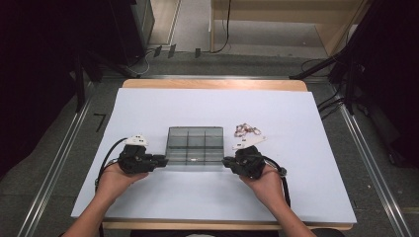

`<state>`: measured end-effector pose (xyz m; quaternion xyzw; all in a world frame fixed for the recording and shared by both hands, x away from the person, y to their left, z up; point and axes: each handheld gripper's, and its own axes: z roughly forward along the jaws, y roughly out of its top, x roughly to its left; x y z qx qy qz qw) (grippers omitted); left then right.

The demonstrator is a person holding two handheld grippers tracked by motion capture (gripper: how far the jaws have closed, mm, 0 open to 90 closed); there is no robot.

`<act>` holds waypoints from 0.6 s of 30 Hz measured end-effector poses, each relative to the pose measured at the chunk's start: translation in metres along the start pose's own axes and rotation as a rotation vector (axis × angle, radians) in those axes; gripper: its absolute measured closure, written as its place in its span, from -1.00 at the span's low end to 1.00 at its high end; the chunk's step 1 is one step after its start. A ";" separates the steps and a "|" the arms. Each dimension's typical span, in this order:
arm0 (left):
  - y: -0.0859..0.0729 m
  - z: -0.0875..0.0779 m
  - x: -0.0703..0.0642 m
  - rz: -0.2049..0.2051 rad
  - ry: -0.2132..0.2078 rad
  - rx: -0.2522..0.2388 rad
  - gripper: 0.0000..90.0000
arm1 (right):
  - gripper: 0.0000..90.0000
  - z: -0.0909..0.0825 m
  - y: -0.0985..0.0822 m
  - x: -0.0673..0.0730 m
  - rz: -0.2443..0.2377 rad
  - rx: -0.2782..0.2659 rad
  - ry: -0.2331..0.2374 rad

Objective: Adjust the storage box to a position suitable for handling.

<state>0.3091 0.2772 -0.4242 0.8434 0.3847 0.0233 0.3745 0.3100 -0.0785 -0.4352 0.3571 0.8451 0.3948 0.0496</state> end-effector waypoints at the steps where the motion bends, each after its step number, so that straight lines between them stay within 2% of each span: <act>1: 0.000 -0.001 0.000 -0.002 -0.002 -0.009 0.63 | 0.85 0.000 0.000 0.000 -0.002 -0.003 -0.001; 18: 0.005 -0.006 -0.003 -0.005 0.012 -0.053 0.59 | 0.84 -0.008 0.005 0.000 0.007 -0.062 0.000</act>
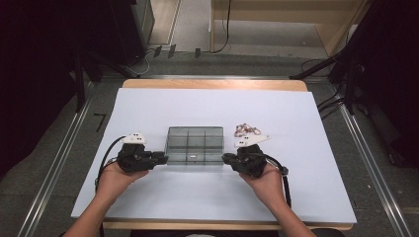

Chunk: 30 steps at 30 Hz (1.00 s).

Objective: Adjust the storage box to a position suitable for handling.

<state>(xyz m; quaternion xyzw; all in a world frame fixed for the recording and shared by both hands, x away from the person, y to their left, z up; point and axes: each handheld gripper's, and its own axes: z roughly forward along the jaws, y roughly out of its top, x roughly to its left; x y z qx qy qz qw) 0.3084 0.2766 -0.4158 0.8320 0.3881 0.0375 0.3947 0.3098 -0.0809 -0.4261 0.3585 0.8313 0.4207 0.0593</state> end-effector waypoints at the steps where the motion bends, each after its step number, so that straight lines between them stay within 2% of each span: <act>1: 0.000 0.000 0.000 0.000 0.000 -0.001 0.59 | 0.84 0.000 0.000 0.000 -0.001 -0.004 -0.001; 12: 0.005 -0.002 -0.001 -0.006 0.011 -0.036 0.54 | 0.80 -0.004 0.005 0.001 -0.004 -0.029 -0.014; 23: 0.011 0.000 0.000 -0.008 0.013 -0.034 0.42 | 0.74 -0.005 0.010 0.001 -0.010 -0.041 -0.030; 27: 0.013 0.001 0.001 -0.010 0.011 -0.035 0.44 | 0.74 -0.006 0.012 0.001 -0.006 -0.044 -0.031; 30: 0.015 0.001 -0.001 0.004 0.011 -0.031 0.53 | 0.74 -0.005 0.012 0.000 -0.002 -0.049 -0.029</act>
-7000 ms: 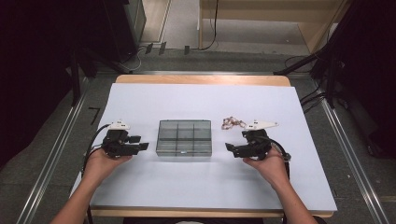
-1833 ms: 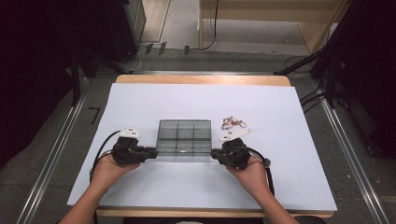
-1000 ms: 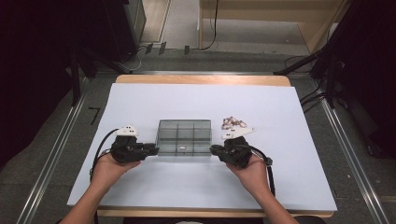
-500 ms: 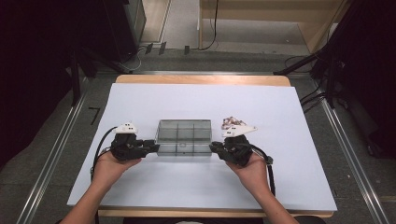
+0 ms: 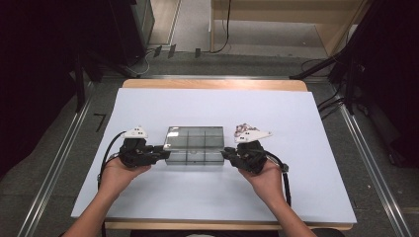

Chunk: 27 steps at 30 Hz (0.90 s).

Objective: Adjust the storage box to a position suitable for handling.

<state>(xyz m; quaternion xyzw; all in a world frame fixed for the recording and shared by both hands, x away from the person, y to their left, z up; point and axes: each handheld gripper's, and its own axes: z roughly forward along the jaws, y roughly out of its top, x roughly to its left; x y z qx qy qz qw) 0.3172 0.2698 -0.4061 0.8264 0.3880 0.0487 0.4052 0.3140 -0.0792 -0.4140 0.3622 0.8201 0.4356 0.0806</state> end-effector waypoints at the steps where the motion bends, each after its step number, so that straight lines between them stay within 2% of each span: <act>1: 0.001 0.001 0.000 -0.001 0.001 -0.004 0.54 | 0.75 0.001 0.000 0.000 0.001 -0.001 0.000; 7: 0.003 -0.001 0.001 -0.004 0.011 -0.025 0.50 | 0.73 0.000 0.003 0.001 -0.009 -0.014 -0.005; 15: 0.008 -0.002 0.003 0.002 0.017 -0.028 0.47 | 0.72 0.001 0.007 -0.001 0.000 -0.020 -0.010; 27: 0.017 -0.004 0.010 -0.009 0.035 -0.036 0.46 | 0.67 0.003 0.017 -0.005 0.002 -0.036 -0.032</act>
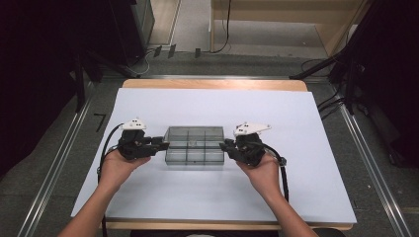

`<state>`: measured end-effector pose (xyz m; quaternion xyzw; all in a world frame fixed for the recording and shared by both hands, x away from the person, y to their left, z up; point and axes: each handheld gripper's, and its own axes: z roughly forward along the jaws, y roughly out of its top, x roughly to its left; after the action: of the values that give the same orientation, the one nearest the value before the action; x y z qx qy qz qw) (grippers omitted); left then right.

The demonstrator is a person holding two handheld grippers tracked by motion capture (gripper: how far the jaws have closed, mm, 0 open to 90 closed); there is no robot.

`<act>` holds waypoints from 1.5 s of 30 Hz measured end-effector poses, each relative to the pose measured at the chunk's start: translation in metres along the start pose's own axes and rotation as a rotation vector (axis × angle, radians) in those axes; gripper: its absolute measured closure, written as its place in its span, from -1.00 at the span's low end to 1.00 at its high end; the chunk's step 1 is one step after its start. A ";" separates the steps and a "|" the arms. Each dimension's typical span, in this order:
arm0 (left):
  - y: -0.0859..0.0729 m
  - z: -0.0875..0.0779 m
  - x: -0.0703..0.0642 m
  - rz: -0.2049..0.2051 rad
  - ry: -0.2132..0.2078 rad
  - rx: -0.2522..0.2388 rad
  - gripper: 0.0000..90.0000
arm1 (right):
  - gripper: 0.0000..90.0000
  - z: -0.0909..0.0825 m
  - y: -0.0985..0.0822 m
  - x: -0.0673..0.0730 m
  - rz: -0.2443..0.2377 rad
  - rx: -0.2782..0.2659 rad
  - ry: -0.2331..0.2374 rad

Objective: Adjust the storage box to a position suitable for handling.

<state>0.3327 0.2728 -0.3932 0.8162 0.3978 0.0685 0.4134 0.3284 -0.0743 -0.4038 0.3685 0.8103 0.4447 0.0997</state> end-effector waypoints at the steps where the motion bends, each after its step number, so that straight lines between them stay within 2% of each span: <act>1: 0.002 0.001 0.001 0.000 0.002 0.001 0.45 | 0.67 0.000 0.001 0.000 0.000 -0.003 -0.001; 21: 0.011 0.000 0.009 -0.027 0.002 -0.012 0.44 | 0.64 0.004 0.012 -0.007 0.016 -0.012 -0.014; 25: 0.013 0.000 0.011 -0.039 0.012 -0.022 0.43 | 0.64 0.005 0.012 -0.009 0.024 -0.002 -0.020; 33: 0.018 0.001 0.012 -0.028 0.015 -0.021 0.42 | 0.62 0.004 0.016 -0.014 0.040 -0.021 -0.028; 42: 0.025 0.001 0.015 -0.033 0.005 -0.035 0.40 | 0.59 0.009 0.026 -0.017 0.022 -0.028 -0.030; 45: 0.028 0.002 0.015 -0.022 0.007 -0.040 0.40 | 0.59 0.010 0.028 -0.019 0.023 -0.032 -0.031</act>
<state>0.3605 0.2729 -0.3770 0.8032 0.4067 0.0748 0.4288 0.3614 -0.0715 -0.3907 0.3832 0.7971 0.4529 0.1131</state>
